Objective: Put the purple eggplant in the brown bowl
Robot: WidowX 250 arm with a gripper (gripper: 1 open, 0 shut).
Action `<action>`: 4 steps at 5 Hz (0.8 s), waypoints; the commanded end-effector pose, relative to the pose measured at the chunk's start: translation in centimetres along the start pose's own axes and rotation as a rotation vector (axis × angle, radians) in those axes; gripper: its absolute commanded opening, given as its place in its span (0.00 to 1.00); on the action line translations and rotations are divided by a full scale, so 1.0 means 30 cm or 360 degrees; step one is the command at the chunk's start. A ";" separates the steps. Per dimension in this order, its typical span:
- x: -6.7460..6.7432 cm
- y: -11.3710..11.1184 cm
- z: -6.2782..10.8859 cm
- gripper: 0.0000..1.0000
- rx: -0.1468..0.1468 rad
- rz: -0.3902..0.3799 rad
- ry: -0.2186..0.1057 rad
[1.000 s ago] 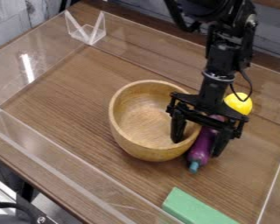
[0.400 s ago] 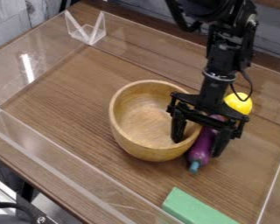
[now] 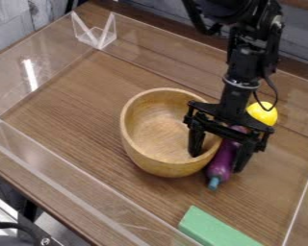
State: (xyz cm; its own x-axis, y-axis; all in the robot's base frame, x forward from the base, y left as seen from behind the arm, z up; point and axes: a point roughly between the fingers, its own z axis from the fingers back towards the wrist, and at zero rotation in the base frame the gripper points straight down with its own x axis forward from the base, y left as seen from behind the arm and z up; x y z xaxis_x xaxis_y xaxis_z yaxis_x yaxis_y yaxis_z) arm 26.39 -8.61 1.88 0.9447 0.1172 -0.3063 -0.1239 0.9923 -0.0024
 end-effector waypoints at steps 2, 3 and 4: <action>0.009 0.018 -0.033 1.00 0.0003 0.0022 0.0041; 0.013 0.028 -0.031 1.00 0.0002 0.0034 0.0042; 0.016 0.038 -0.030 1.00 0.0001 0.0045 0.0043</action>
State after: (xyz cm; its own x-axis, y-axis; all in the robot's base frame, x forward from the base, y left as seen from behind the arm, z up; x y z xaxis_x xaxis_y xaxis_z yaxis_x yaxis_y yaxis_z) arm 26.66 -7.78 1.91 0.9402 0.1437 -0.3087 -0.1514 0.9885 -0.0010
